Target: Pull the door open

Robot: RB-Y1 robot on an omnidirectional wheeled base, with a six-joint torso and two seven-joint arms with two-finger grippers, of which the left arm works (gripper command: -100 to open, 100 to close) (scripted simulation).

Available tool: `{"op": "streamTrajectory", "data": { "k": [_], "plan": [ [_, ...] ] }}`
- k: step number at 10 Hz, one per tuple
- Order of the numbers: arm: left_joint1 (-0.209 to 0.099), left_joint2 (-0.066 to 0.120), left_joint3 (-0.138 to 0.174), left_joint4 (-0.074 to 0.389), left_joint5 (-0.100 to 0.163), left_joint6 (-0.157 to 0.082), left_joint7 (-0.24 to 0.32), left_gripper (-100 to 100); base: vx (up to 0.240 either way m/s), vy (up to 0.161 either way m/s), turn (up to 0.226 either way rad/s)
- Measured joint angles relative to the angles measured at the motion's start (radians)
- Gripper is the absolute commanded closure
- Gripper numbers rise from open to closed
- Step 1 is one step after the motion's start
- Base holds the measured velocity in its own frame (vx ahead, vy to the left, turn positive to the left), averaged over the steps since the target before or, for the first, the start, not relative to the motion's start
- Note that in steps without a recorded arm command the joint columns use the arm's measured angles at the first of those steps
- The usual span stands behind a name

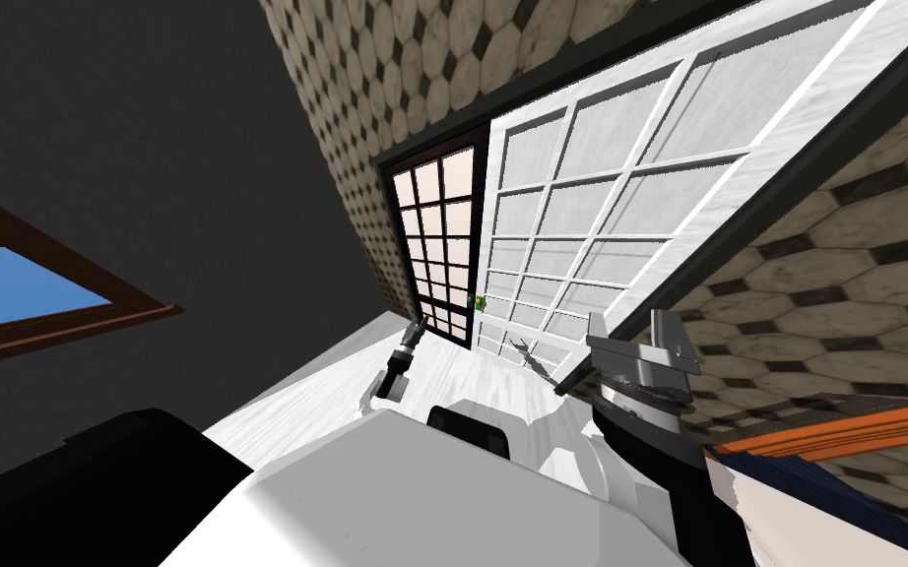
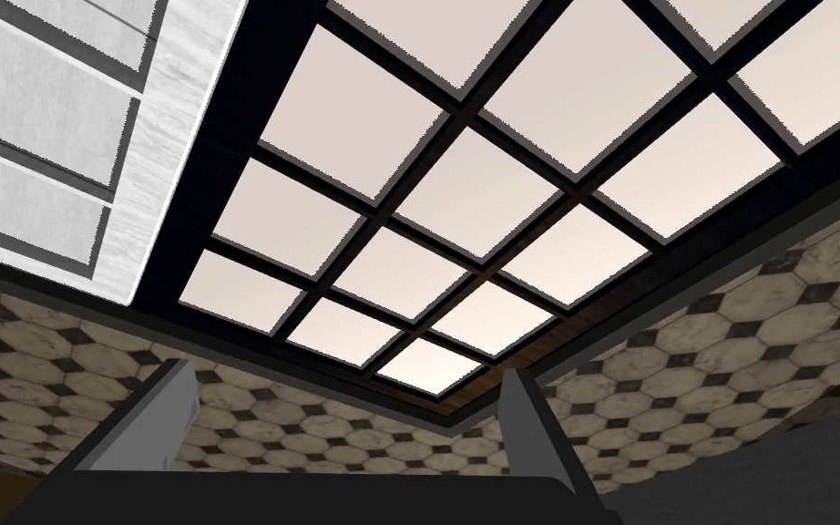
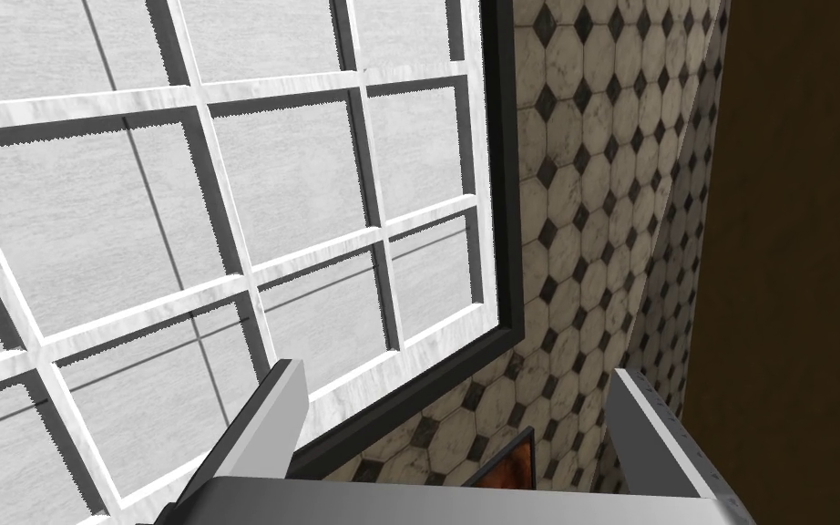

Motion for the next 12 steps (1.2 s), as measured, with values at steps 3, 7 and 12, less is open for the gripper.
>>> {"op": "streamTrajectory", "data": {
  "k": [3,7,12],
  "plan": [
    [-0.013,-0.006,0.009,0.068,-0.034,-0.016,-0.073,-100,0.101,-0.049,-0.035],
    [-0.051,-0.013,0.028,0.181,-0.075,-0.042,-0.167,-100,0.107,-0.042,-0.033],
    [-0.080,-0.023,0.050,0.310,-0.123,-0.083,-0.277,-100,0.106,-0.037,-0.032]
  ]
}}
